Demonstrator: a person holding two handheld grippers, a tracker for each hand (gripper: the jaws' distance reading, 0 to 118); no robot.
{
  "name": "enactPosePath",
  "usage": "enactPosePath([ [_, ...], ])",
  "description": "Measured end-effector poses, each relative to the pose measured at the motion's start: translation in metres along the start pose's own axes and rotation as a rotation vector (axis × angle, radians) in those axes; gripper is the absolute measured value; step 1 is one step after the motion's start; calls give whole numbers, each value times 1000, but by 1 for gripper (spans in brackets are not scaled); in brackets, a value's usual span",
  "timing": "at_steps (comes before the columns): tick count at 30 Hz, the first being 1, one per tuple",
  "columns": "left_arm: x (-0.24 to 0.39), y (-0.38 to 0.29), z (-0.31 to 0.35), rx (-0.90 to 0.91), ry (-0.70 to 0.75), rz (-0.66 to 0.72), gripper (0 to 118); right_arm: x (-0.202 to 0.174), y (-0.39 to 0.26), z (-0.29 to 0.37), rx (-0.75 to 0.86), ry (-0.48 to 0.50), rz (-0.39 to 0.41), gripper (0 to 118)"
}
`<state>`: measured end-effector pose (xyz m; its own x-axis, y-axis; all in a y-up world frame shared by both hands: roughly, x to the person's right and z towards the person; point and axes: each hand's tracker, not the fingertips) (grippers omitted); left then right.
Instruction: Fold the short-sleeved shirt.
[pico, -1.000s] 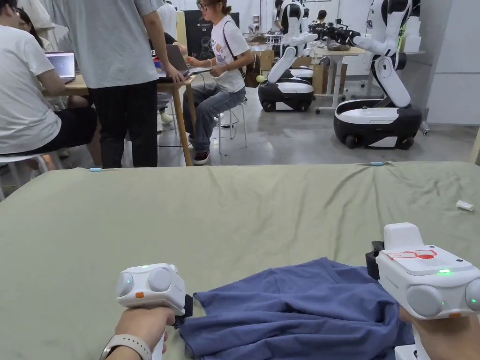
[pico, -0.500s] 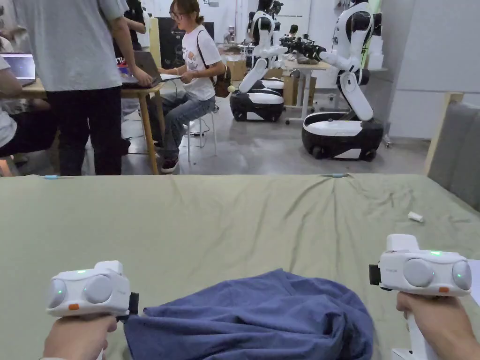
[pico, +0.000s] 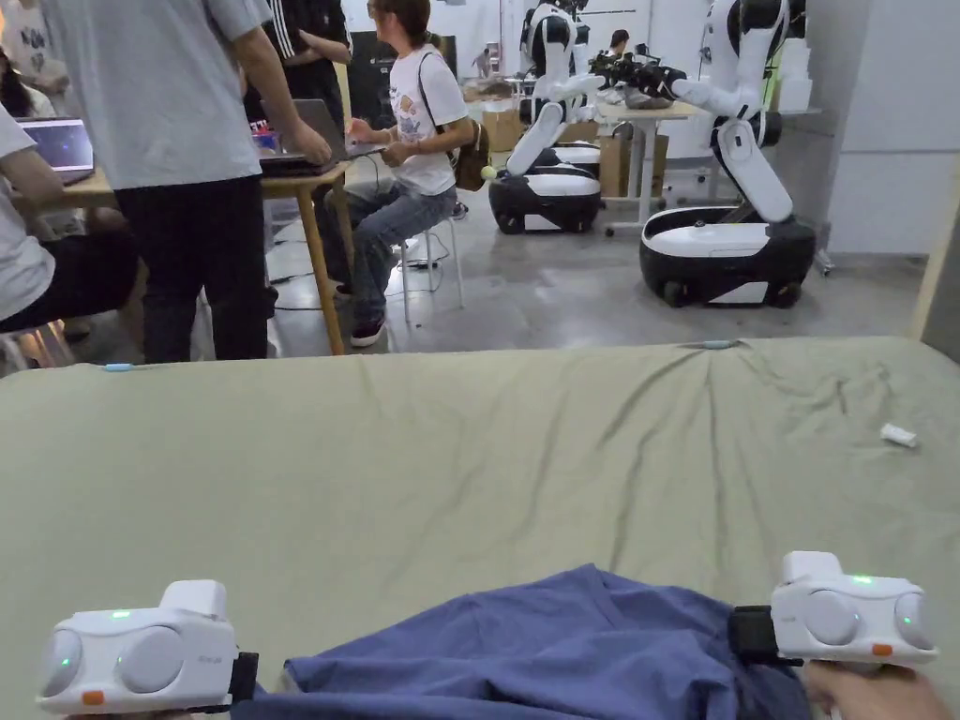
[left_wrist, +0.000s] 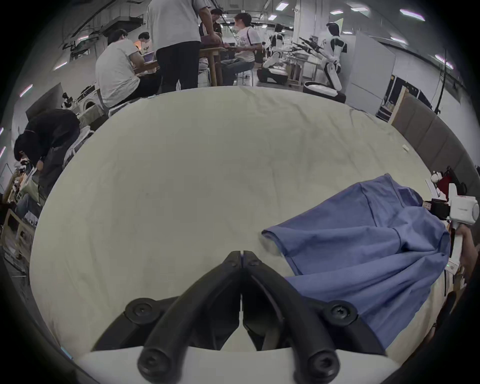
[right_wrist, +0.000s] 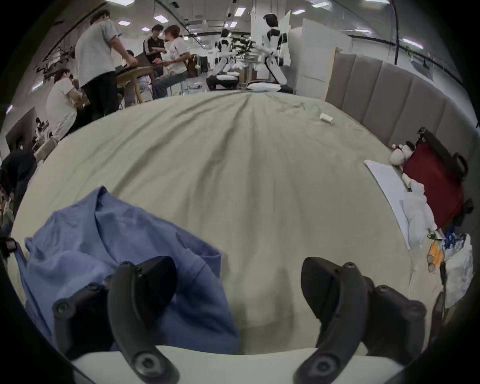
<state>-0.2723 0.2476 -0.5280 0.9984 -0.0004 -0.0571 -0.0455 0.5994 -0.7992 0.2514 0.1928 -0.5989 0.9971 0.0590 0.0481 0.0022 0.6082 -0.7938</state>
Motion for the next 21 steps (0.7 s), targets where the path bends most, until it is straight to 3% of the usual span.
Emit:
enactPosePath([
  [2, 2, 1, -3, -5, 6, -14, 0, -11, -6, -2, -19, 44, 77, 70],
  [3, 4, 1, -5, -11, 9, -20, 0, -18, -8, 1, -21, 81, 97, 48],
  [6, 6, 0, -5, -11, 16, -32, 0, -27, -5, 9, -29, 81, 141, 10],
  [8, 6, -1, -4, -10, 22, -40, 0, -22, 2, 10, -39, 79, 140, 7],
  [10, 3, 1, 3, 3, 21, -38, 0, -19, 5, 21, -63, 147, 134, 7],
  [12, -1, 5, 11, 25, 32, -51, 0, -19, 8, 43, 49, 43, 177, 7],
  [14, -8, 13, 20, 54, 75, -70, 0, -14, 18, 64, 89, 58, 142, 7],
  [21, -29, 49, 84, 244, 279, -162, 0, -16, 58, 164, 316, -25, 111, 7],
])
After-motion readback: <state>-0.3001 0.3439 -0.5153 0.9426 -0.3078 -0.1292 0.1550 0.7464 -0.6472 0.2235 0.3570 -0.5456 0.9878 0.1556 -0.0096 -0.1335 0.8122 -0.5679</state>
